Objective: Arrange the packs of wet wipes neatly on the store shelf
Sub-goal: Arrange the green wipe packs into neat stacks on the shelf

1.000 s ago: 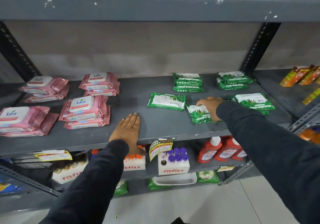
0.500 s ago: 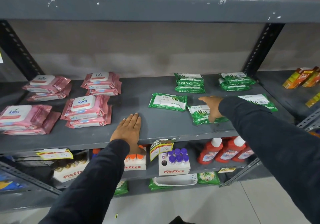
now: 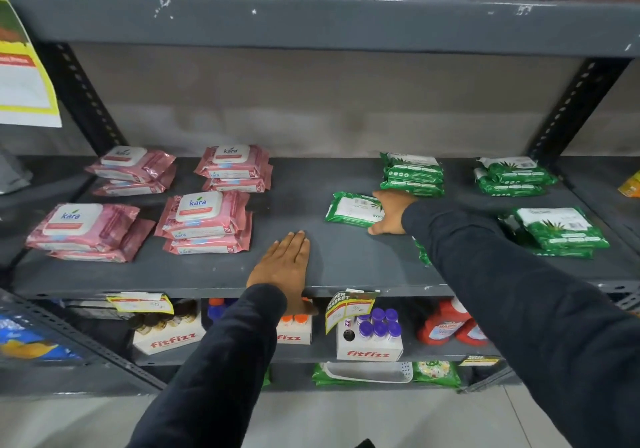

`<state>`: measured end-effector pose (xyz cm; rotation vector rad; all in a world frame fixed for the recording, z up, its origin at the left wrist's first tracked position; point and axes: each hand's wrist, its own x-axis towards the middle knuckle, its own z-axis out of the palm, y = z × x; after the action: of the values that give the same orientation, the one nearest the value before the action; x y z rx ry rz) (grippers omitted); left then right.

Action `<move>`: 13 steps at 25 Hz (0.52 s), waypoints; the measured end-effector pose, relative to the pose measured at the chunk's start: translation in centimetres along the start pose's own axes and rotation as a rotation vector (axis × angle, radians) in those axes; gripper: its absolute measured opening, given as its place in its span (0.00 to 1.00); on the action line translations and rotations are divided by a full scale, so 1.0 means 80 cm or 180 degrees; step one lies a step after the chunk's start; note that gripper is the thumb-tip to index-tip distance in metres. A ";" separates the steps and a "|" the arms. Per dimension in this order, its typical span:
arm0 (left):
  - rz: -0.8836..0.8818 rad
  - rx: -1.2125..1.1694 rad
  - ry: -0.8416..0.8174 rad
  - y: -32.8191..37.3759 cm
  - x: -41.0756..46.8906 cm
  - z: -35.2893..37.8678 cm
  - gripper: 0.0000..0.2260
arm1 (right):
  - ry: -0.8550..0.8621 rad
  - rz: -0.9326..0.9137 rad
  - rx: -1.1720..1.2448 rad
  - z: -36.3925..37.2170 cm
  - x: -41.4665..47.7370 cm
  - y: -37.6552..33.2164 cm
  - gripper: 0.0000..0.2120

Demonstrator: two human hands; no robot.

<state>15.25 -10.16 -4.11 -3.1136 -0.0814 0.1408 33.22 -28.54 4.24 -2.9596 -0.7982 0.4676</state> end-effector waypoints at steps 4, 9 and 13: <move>0.0015 -0.0012 0.0045 -0.002 0.002 0.001 0.55 | -0.0100 0.0139 0.0039 0.003 0.015 -0.009 0.43; 0.0042 -0.0004 0.0074 -0.004 0.002 0.003 0.54 | 0.0135 0.0016 0.0072 -0.005 0.014 -0.011 0.44; 0.0049 0.0008 0.0099 -0.004 0.001 0.003 0.54 | 0.0305 -0.0103 0.0255 -0.047 -0.018 0.022 0.47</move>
<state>15.30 -9.80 -4.31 -3.1135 -0.0569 0.0924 33.98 -30.63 8.03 -2.8663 -0.7967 0.3447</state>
